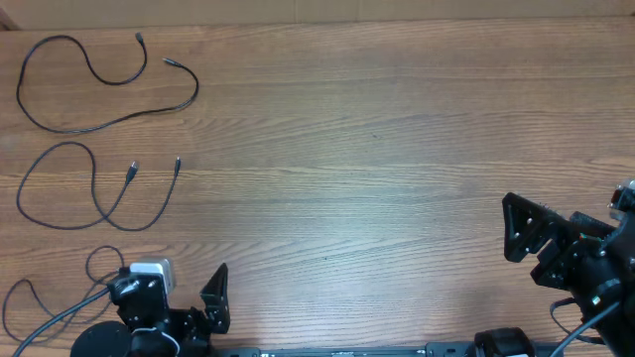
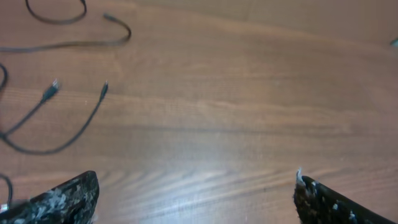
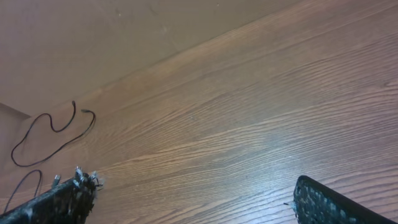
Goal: Untangle cables
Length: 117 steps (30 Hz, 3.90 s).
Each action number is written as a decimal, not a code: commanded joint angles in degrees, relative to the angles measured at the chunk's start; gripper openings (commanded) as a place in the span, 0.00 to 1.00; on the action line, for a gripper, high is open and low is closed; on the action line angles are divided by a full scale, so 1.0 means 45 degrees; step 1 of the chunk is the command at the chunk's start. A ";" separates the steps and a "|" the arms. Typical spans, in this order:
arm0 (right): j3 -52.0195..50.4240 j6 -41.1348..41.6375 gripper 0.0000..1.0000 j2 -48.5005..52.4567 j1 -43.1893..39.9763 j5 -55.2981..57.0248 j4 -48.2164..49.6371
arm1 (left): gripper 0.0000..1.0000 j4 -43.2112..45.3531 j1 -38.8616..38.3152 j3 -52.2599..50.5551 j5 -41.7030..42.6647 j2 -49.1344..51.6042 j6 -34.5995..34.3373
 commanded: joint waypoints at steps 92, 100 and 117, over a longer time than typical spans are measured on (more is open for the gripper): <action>-1.9084 -0.5081 1.00 -0.9428 -0.1763 -0.0738 1.6495 | 1.00 -0.1375 -0.0049 -0.0078 -0.0044 -0.0087 -0.0092; -1.9084 -0.5731 1.00 -0.9428 -0.1763 -0.0646 1.6475 | 1.00 -0.1375 -0.0049 -0.0078 -0.0044 -0.0087 -0.0092; -1.9084 -0.5761 1.00 -0.9428 -0.1763 -0.0641 1.6504 | 1.00 -0.1375 -0.0049 -0.0078 -0.0044 -0.0087 -0.0092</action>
